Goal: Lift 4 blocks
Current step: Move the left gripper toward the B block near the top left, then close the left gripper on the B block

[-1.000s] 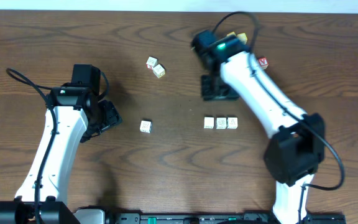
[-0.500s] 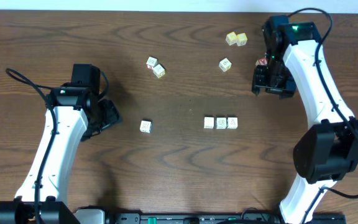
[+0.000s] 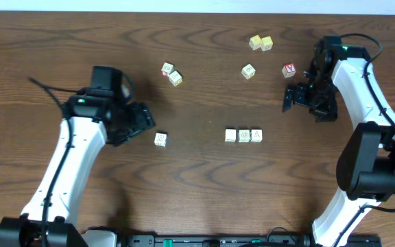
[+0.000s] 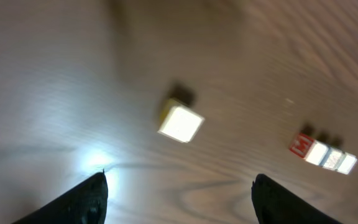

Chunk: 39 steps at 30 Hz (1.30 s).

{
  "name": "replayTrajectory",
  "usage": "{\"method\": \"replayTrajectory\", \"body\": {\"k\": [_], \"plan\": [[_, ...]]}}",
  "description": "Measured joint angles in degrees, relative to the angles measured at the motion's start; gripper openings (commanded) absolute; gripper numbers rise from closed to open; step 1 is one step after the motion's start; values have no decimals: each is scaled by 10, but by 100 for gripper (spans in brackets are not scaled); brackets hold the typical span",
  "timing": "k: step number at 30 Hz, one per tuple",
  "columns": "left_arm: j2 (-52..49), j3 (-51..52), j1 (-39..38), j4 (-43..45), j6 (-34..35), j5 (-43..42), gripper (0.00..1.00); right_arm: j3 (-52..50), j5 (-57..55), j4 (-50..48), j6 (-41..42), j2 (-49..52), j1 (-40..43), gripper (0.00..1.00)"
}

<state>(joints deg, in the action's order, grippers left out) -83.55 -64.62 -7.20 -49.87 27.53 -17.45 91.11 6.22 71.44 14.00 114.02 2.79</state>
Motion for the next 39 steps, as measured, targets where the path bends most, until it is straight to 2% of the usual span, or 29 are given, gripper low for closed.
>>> {"method": "replayTrajectory", "body": {"k": [3, 8, 15, 23, 29, 35, 39], "plan": [[-20, 0, -39, 30, -14, -2, 74, -17, 3, -5, 0, 0, 3, 99], [-80, 0, -78, 38, -56, 42, 75, -31, -3, -4, -1, 0, 3, 99], [-140, 0, -79, 39, -139, 60, 74, -32, -10, -4, -1, 0, 3, 99], [-198, 0, -79, 47, -240, 31, 70, -32, -9, -4, 0, 0, 3, 99], [-202, 1, -79, 50, -263, 17, 68, -32, -4, -5, -1, 0, 3, 99], [-202, 1, -79, 70, -272, 19, 56, -32, -4, -5, -1, 0, 3, 99], [-202, 1, -79, 72, -274, 40, 56, -32, -4, -5, 0, 0, 3, 99]]}}
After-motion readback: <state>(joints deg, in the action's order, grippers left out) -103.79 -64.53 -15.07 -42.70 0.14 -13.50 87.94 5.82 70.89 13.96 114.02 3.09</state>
